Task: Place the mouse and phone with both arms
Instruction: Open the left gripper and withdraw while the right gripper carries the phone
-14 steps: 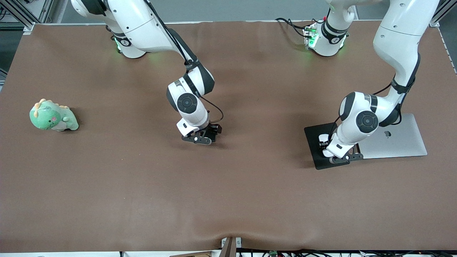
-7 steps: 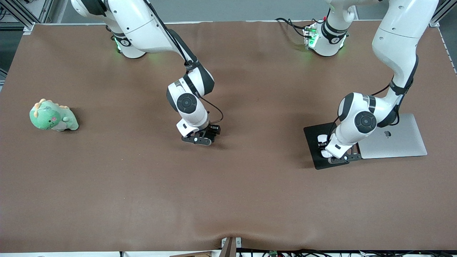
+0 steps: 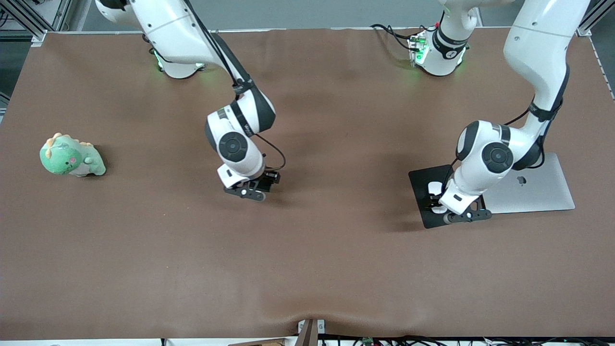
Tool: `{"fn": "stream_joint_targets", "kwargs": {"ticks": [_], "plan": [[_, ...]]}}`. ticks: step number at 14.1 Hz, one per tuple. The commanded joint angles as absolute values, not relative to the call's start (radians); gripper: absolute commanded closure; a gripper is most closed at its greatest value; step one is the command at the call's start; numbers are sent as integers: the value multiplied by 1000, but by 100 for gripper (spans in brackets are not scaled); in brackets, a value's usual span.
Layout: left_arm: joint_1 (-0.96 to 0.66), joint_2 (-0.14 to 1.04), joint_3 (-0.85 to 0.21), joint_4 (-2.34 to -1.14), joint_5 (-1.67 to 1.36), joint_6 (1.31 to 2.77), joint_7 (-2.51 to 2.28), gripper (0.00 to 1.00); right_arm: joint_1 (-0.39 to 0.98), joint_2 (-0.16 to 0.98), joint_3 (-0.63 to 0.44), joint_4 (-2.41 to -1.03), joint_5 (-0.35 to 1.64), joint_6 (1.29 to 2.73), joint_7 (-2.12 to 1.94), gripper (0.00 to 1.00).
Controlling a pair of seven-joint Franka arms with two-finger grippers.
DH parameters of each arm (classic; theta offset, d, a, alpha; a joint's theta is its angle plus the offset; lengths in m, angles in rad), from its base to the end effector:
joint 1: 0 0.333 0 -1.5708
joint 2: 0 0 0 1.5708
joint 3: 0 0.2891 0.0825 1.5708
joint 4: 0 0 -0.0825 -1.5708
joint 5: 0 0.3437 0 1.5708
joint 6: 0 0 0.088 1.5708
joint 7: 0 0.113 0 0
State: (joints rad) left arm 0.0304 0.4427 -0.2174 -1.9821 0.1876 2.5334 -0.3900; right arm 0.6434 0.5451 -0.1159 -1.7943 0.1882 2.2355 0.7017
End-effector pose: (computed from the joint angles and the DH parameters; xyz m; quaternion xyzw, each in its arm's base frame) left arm 0.5772 -0.1057 0.2569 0.9972 0.0406 0.0628 0.0055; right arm 0.5141 0.3120 0.2383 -0.9879 0.1413 0.0632 0.0052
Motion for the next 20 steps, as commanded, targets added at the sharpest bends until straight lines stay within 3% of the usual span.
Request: {"fn": "stream_joint_targets", "kwargs": {"ticks": [1, 5, 10, 17, 20], "plan": [[46, 327, -230, -1948, 198, 2404, -396, 0, 534, 407, -100, -1920, 167, 2218, 591, 100], [48, 281, -230, -1716, 193, 2078, -393, 0, 384, 315, -101, -2055, 167, 2223, 358, 100], [67, 217, -230, -1442, 135, 1711, -365, 0, 238, 307, -103, -2111, 166, 2226, 143, 100], [143, 22, -219, -1436, 20, 1531, -160, 0, 115, 273, -107, -2201, 117, 2247, 41, 100], [37, -66, -119, -1514, 3, 1505, -117, 0, 46, 265, -107, -2253, 87, 2307, -50, 100]]}}
